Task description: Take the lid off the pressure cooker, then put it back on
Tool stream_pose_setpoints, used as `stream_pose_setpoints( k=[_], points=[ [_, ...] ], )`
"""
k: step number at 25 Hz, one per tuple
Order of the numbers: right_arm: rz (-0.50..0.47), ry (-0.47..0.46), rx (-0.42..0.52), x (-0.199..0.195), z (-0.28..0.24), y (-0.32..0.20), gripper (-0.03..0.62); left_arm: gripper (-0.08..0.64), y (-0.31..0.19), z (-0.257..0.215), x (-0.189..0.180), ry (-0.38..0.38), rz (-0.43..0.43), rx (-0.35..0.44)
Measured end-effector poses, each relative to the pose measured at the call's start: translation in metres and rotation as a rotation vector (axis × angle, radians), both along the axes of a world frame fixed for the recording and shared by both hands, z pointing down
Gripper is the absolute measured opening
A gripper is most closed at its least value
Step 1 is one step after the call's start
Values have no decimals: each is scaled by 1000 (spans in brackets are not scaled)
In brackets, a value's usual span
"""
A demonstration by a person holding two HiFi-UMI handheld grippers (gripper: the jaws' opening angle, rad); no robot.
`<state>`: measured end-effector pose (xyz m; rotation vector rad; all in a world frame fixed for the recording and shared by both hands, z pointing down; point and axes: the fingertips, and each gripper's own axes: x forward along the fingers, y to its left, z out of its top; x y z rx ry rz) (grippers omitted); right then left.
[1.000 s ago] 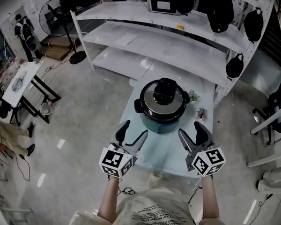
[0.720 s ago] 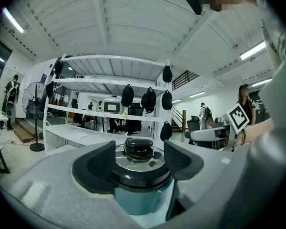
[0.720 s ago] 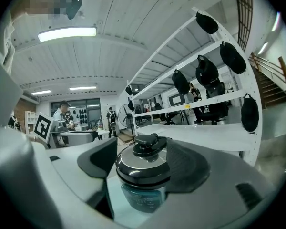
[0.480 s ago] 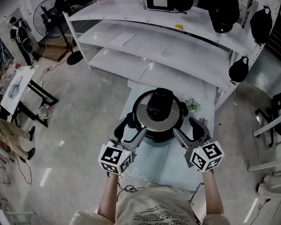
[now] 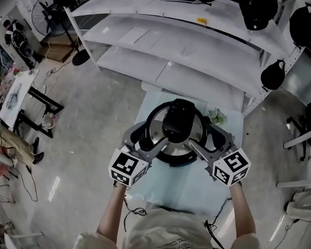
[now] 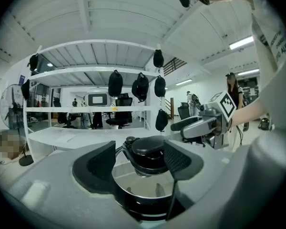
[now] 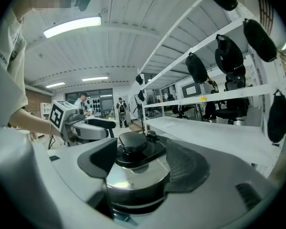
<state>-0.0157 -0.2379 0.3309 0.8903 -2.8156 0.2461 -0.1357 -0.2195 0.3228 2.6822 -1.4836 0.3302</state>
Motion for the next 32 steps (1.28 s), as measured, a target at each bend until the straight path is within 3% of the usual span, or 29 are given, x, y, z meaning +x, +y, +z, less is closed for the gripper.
stream_pose_setpoints(
  k=[6, 14, 22, 32],
  points=[
    [-115, 48, 13, -18, 0, -15, 316, 318, -28, 15, 21, -134, 240, -27],
    [-244, 141, 2, -45, 13, -22, 316, 318, -37, 30, 34, -253, 524, -65],
    [-322, 232, 4, -57, 23, -19, 314, 318, -38, 33, 46, -265, 687, -64],
    [-369, 305, -23, -64, 29, -17, 277, 296, -38, 34, 52, -262, 804, -85]
  ],
)
